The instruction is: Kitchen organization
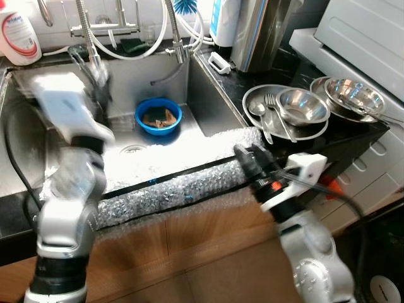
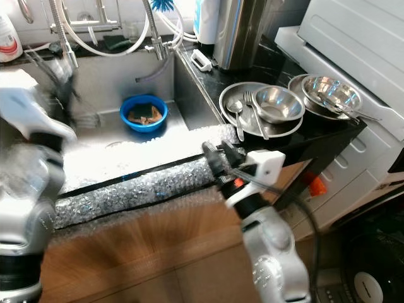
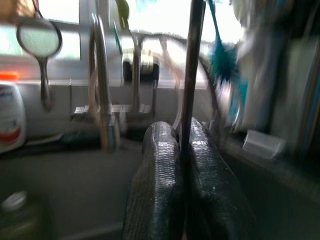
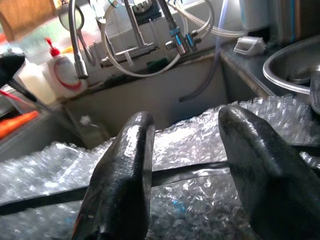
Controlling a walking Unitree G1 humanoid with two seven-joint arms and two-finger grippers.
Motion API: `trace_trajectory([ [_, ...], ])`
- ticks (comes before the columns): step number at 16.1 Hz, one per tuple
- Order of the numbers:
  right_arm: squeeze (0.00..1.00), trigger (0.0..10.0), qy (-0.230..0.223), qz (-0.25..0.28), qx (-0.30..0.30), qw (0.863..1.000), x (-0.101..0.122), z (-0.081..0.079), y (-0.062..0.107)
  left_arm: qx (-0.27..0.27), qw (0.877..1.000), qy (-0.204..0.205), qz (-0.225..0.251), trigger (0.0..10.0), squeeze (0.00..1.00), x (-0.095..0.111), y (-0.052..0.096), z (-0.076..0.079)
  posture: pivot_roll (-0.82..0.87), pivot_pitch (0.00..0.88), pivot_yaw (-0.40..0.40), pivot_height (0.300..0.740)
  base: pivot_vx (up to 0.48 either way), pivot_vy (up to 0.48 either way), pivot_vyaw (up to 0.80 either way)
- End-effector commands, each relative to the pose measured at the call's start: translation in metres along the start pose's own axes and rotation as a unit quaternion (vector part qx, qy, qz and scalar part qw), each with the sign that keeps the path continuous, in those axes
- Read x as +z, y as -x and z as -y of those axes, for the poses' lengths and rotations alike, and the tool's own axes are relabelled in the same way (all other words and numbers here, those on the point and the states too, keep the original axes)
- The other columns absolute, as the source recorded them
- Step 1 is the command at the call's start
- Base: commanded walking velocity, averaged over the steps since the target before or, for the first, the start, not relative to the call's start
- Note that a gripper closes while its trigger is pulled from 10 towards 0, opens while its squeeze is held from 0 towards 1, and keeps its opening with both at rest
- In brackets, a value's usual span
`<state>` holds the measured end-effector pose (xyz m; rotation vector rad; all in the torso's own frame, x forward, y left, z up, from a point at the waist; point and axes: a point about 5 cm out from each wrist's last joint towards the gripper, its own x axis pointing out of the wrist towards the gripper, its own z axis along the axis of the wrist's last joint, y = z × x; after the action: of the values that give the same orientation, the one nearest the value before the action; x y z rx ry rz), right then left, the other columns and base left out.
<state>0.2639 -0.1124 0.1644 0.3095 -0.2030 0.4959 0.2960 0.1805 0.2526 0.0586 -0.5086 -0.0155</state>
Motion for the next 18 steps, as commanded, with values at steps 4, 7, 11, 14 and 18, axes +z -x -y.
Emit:
trace_trajectory([
  [4,0.0,10.0,0.104,0.014,-0.032,0.994,0.0,-0.001,0.014,0.01,0.997,-0.062,-0.052,10.0,0.0,-0.033,0.015,-0.008,0.06,0.094,-0.072,0.74,0.0,0.0,0.0],
  [7,0.0,10.0,0.147,0.018,-0.077,0.986,0.002,0.01,0.027,0.011,0.995,-0.076,-0.066,10.0,0.0,-0.042,0.019,-0.014,0.06,0.077,-0.066,0.74,0.0,0.0,0.0],
  [11,0.0,10.0,0.164,0.01,-0.099,0.982,-0.004,0.013,0.037,0.021,0.993,-0.072,-0.089,10.0,0.0,-0.058,0.024,-0.017,0.04,0.07,-0.061,0.74,0.0,0.0,0.0],
  [14,0.0,10.0,0.158,0.005,-0.104,0.982,-0.008,0.011,0.039,0.023,0.992,-0.061,-0.11,10.0,0.0,-0.062,0.02,-0.018,0.05,0.068,-0.054,0.74,0.0,0.0,0.0],
  [18,0.0,10.0,0.159,0.004,-0.105,0.982,-0.01,0.011,0.036,0.019,0.992,-0.047,-0.112,10.0,1.0,-0.061,0.015,-0.016,0.05,0.108,-0.055,0.74,0.0,0.0,0.0],
])
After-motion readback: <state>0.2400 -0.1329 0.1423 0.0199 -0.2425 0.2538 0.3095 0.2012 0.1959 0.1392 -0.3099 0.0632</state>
